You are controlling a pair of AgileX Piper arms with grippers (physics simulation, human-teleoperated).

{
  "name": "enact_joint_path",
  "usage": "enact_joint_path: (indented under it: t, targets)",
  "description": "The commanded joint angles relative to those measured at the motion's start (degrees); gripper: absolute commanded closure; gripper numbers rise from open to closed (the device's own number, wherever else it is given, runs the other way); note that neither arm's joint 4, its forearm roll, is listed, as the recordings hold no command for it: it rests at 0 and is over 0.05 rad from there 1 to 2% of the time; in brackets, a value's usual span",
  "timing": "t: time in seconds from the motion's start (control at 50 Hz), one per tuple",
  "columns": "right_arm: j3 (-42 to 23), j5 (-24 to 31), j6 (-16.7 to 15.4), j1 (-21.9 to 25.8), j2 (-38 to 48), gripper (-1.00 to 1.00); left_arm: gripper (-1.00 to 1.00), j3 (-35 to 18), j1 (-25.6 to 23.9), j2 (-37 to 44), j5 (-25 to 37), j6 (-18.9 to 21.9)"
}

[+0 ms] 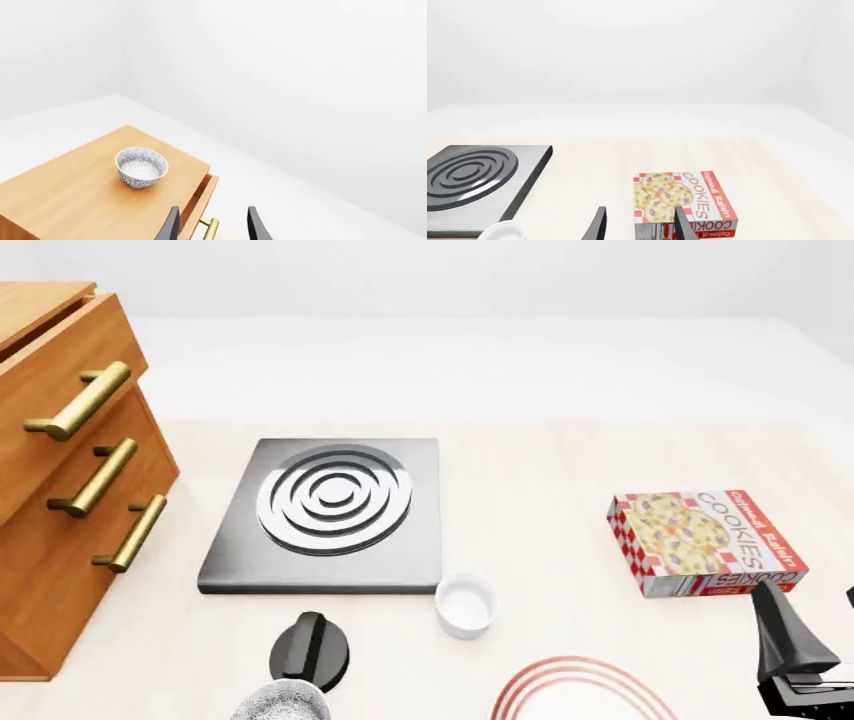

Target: Pick the akita bowl on the wooden cabinet and place it on the plate.

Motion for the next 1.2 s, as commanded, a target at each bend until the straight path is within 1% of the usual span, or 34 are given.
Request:
enact_joint_path:
  t: [0.02, 0.18, 0.4, 0.52, 0.58, 0.74, 0.9, 0.98, 1.2]
  targets:
    - [0.0, 0.0, 0.0, 0.0, 0.0, -1.0, -1.0, -2.7, 4.2, 2.2, 0.2, -2.3]
    - [0.0, 0.0, 0.0, 0.0, 0.0, -1.0, -1.0, -4.7, 6.3, 3.9, 0.2, -2.8]
    - [0.0, 0.0, 0.0, 0.0, 0.0, -1.0, -1.0, -7.5, 8.1, 6.5, -0.6, -2.0]
    - [0.0, 0.0, 0.0, 0.0, 0.0, -1.0, -1.0, -8.7, 9.2, 8.1, -0.7, -2.2]
    - [0.0, 0.0, 0.0, 0.0, 0.0, -1.0, -1.0, -9.5, 10.4, 9.6, -1.4, -2.0]
    - [0.0, 0.0, 0.0, 0.0, 0.0, -1.0, -1.0, -9.1, 12.0, 12.8, -3.6, -1.4]
    - [0.0, 0.0, 0.0, 0.0, 0.0, -1.0, -1.0, -10.1, 13.0, 14.8, -3.3, -0.8]
    - [0.0, 0.0, 0.0, 0.0, 0.0, -1.0, -1.0, -11.1, 14.3, 16.5, -2.8, -1.8]
    - [0.0, 0.0, 0.0, 0.0, 0.0, -1.0, -1.0, -12.2, 17.0, 19.2, -2.8, -3.1]
